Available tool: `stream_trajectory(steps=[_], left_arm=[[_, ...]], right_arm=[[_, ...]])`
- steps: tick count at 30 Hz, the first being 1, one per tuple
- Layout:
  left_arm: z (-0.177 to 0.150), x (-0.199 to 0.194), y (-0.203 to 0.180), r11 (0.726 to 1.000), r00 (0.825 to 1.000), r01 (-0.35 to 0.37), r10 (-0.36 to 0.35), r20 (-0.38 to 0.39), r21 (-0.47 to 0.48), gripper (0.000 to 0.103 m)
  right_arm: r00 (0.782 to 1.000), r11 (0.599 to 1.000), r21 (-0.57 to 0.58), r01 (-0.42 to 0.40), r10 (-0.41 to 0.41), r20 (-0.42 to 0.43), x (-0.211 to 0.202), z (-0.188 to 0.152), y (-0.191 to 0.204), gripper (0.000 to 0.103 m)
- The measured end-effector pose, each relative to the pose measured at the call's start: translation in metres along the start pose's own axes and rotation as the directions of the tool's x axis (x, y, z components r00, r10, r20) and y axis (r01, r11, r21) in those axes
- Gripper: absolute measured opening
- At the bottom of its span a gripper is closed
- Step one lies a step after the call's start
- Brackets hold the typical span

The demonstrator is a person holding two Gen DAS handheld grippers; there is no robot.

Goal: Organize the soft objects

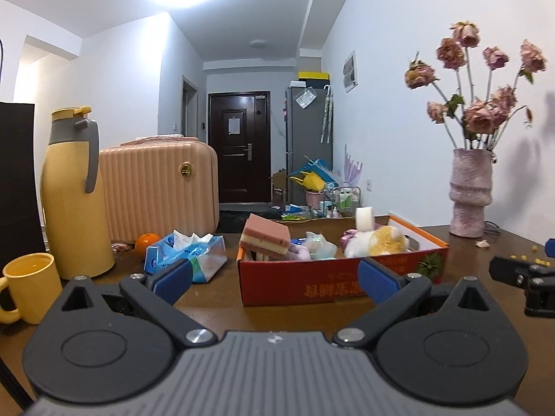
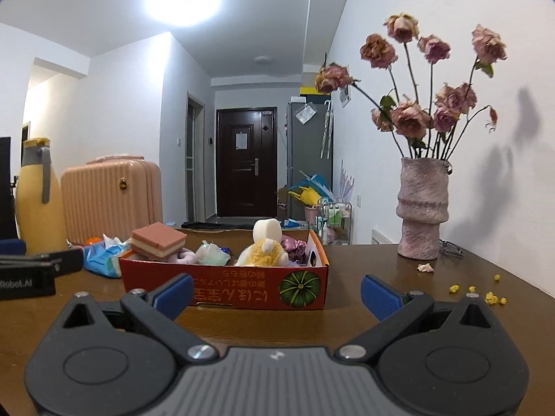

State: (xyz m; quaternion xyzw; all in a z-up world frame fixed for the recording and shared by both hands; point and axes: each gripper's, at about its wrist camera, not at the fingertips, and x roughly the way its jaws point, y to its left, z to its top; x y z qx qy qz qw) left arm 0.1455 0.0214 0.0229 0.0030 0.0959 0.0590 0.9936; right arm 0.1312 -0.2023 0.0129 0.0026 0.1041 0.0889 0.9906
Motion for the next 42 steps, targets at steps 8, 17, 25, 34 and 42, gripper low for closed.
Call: stream_trajectory(steps=[8,17,25,34,42], left_arm=[[-0.011,-0.042,-0.003,1.0,1.0,0.028,-0.028,0.004,0.002,0.103],[-0.018,-0.053,-0.004,1.0,1.0,0.031,-0.031,-0.001,-0.001,0.103],[-0.018,-0.051,-0.003,1.0,0.999,0.029,-0.029,-0.016,0.0,0.103],[-0.018,-0.05,-0.003,1.0,0.999,0.028,-0.028,-0.015,0.002,0.103],[-0.018,-0.051,-0.003,1.0,0.999,0.028,-0.028,-0.015,0.002,0.103]], right_arm=[[1.0,1.0,-0.006,-0.008,0.008,0.021,-0.025,-0.008,0.003,0.103],[0.999,1.0,-0.012,-0.025,0.025,0.024,-0.03,-0.009,0.004,0.103],[0.999,0.999,-0.009,-0.033,0.033,0.024,-0.03,-0.009,0.003,0.103],[0.999,0.999,-0.009,-0.032,0.032,0.024,-0.03,-0.009,0.003,0.103],[0.999,0.999,-0.01,-0.032,0.033,0.025,-0.03,-0.009,0.003,0.103]])
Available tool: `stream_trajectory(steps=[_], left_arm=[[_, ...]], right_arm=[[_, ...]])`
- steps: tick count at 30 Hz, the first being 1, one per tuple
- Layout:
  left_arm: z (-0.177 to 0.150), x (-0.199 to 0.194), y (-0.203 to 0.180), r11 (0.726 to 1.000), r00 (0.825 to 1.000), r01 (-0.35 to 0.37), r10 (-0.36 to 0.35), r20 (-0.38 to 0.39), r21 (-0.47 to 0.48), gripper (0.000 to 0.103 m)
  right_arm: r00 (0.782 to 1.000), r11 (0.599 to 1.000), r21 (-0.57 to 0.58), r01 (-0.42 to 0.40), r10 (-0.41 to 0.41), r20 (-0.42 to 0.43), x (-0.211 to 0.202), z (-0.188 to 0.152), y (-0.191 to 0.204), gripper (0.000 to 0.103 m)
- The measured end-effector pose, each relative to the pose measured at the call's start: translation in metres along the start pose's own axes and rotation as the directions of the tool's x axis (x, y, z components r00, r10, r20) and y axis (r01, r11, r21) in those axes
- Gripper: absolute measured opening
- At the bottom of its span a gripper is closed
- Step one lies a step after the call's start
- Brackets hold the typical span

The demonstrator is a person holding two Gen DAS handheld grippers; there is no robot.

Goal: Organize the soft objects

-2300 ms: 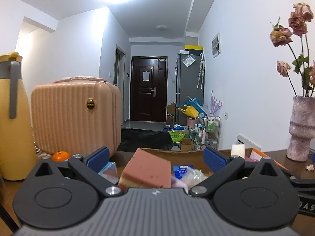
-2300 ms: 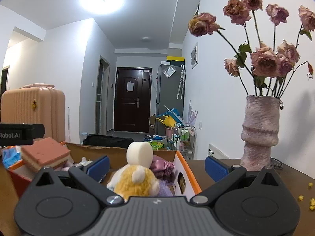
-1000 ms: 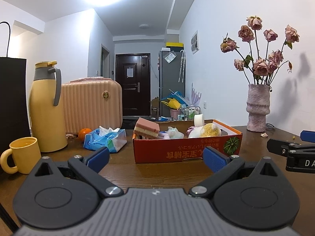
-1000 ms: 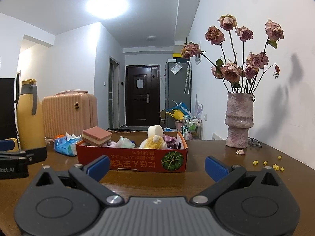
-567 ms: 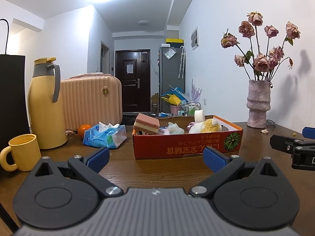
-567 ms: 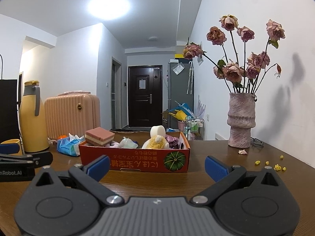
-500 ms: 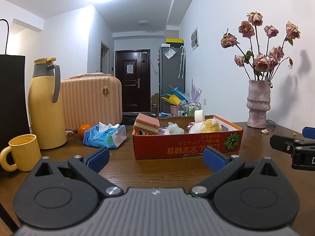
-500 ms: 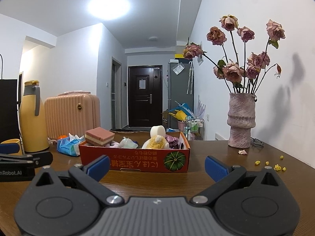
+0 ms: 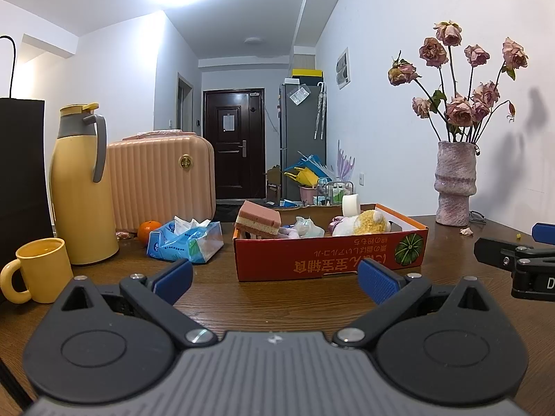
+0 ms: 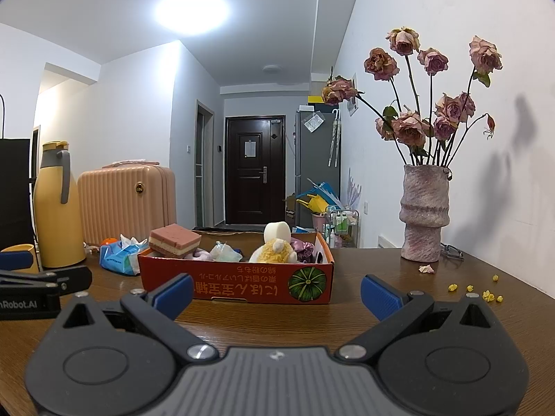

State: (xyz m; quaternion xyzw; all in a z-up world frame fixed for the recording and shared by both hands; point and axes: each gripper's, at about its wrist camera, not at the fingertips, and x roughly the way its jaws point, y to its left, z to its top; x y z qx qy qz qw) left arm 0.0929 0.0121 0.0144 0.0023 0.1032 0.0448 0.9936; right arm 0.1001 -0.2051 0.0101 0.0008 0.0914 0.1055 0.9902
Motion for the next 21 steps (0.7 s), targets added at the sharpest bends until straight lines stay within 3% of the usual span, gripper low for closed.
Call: stream_trajectory(steps=[21], left_arm=[[-0.0001,-0.0015,-0.0013,1.0,1.0,0.004,-0.004,0.004,0.002,0.103]], right_arm=[[1.0,1.0,-0.001,0.0,0.0,0.0,-0.0001,-0.0005,0.0007,0.103]])
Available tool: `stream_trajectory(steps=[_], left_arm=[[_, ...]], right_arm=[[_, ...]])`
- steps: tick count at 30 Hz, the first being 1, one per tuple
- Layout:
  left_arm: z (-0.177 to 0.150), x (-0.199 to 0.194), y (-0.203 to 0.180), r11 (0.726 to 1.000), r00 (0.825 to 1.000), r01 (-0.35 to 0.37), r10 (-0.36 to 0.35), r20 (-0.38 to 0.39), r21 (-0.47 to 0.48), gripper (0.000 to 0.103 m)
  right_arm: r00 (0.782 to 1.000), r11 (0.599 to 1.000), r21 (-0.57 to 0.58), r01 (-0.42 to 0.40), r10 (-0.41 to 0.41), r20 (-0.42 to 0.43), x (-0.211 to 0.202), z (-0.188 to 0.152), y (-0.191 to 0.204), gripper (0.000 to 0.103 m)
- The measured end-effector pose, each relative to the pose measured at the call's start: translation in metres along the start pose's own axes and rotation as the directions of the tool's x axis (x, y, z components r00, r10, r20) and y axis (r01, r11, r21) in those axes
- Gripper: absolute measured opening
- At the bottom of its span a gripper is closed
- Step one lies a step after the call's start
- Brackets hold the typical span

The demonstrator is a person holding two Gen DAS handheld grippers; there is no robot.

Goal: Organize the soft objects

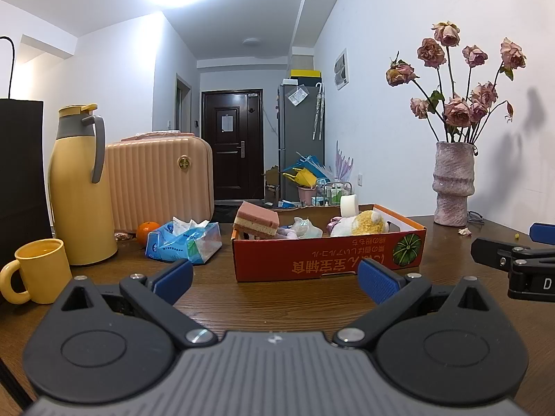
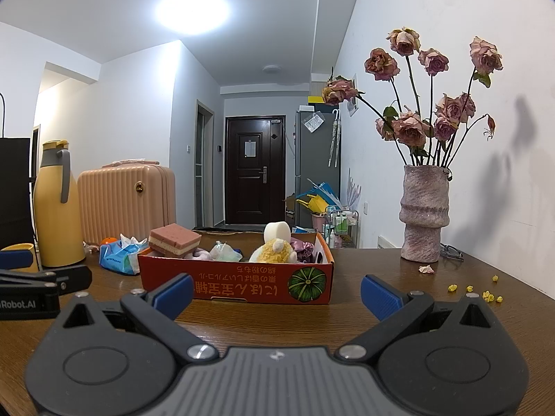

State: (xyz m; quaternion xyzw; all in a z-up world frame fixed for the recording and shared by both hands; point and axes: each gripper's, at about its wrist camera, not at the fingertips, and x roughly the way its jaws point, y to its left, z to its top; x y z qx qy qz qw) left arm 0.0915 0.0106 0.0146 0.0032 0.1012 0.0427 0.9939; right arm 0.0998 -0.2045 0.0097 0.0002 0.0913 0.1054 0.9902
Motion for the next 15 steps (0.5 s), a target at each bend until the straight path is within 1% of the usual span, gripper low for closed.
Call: stream_trajectory(steps=[10,15], left_arm=[[0.0003,0.0006,-0.0005,1.0,1.0,0.001,-0.001,-0.005,0.002,0.103],[0.0001,0.0011,-0.0003,1.0,1.0,0.022,-0.022,-0.007,0.003,0.103]], right_arm=[[1.0,1.0,-0.001,0.001,-0.001,0.0,0.0003,-0.0003,0.0002,0.103],[1.0,1.0,-0.004,0.005,-0.005,-0.008,0.0012,0.0002,0.0002,0.103]])
